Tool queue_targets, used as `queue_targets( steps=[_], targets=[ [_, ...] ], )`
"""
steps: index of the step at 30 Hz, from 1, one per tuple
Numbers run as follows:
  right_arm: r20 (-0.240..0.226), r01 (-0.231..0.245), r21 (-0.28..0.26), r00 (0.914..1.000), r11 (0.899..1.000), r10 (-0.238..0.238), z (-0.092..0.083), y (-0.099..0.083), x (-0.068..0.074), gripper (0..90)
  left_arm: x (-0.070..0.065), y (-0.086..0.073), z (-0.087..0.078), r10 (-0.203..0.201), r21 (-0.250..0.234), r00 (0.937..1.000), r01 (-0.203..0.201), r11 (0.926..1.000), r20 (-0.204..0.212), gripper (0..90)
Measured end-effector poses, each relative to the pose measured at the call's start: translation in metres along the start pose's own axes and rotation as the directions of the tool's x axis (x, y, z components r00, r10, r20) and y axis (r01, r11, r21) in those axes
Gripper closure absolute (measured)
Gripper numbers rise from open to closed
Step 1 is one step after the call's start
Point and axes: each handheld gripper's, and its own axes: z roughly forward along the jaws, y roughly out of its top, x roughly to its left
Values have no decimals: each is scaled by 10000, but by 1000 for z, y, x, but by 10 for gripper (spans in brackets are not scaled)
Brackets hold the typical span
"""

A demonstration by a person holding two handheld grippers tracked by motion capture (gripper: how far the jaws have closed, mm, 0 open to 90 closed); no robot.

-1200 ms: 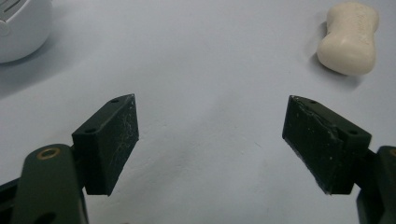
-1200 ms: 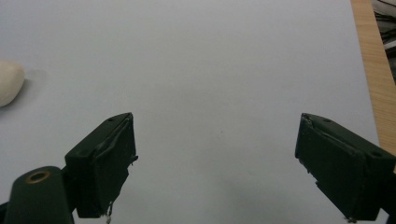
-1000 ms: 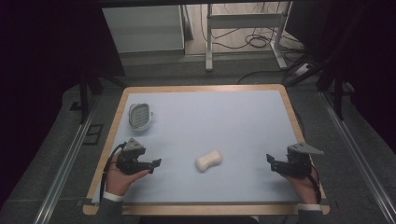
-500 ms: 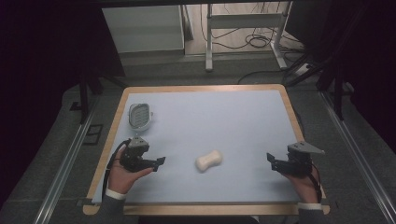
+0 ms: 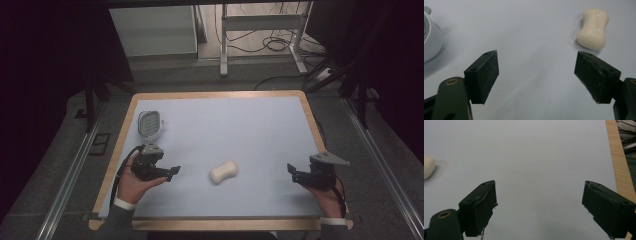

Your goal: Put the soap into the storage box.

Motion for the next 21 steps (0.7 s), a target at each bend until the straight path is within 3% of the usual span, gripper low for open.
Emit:
queue_targets(
  steps=[6, 7, 9, 13, 21],
  targets=[
    [55, 62, 37, 10000, 10000, -62, 0, 0, 0, 122, -6, 8, 4, 272, 58, 9996, -272, 9996, 111, 203],
    [51, 75, 45, 10000, 10000, -75, 0, 0, 0, 122, -10, 11, 4, 513, -145, 9987, -514, 9986, -71, 216],
    [76, 112, 53, 9999, 9999, -112, 0, 0, 0, 122, -12, 12, 4, 552, -141, 9984, -553, 9984, -79, 218],
    [121, 138, -3, 9998, 9999, -138, -2, 1, 1, 122, -16, 21, 6, 659, -95, 9975, -657, 9978, 259, 211],
    [135, 178, 22, 9997, 9998, -179, -2, 1, 0, 122, -23, 29, 14, 803, -68, 9958, -801, 9968, 433, 209]
  ],
)
